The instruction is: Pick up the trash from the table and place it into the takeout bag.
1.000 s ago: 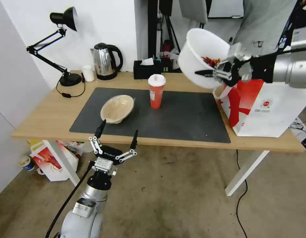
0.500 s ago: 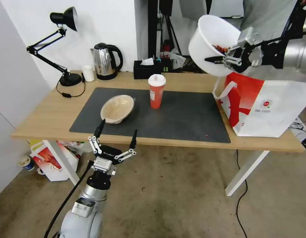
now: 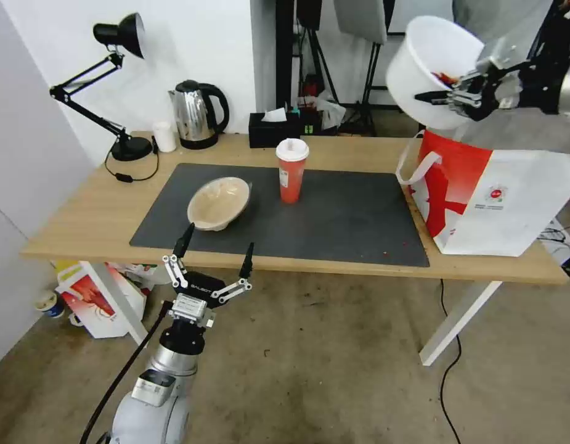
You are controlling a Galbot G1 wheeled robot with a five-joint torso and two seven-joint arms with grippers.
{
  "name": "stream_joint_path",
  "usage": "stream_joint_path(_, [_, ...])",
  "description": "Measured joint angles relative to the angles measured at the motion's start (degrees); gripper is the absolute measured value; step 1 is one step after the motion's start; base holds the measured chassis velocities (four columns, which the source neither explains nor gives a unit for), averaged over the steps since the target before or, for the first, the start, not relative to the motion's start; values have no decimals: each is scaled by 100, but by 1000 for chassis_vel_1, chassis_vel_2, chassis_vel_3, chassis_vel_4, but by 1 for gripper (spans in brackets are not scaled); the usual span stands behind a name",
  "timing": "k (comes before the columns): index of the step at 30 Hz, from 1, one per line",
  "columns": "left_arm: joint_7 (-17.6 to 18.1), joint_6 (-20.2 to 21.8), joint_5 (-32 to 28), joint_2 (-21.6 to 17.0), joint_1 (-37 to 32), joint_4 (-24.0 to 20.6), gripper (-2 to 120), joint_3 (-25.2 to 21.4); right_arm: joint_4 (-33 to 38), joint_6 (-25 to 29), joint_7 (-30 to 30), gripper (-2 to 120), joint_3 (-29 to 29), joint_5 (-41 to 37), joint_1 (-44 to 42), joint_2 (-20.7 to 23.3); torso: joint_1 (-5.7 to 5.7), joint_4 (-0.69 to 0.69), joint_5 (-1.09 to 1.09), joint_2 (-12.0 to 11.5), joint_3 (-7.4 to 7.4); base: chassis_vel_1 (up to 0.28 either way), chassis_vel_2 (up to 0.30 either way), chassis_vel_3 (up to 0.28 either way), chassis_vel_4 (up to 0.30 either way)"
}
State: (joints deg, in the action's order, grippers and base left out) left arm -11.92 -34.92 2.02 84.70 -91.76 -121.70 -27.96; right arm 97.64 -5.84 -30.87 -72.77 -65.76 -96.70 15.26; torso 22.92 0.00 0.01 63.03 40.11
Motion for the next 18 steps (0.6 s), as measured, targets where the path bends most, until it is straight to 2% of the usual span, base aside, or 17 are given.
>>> stream_joint_path(9, [-5, -17, 1, -21, 3, 41, 100, 22, -298, 63, -70, 0, 101, 243, -53, -399, 0, 0, -1, 0, 0, 0, 0, 0, 0])
stream_joint_path(18, [-6, -77, -28, -48, -15, 97, 100, -22, -773, 172, -155, 0, 124, 420, -95, -449, 0, 0, 0, 0, -1, 0, 0, 0, 0])
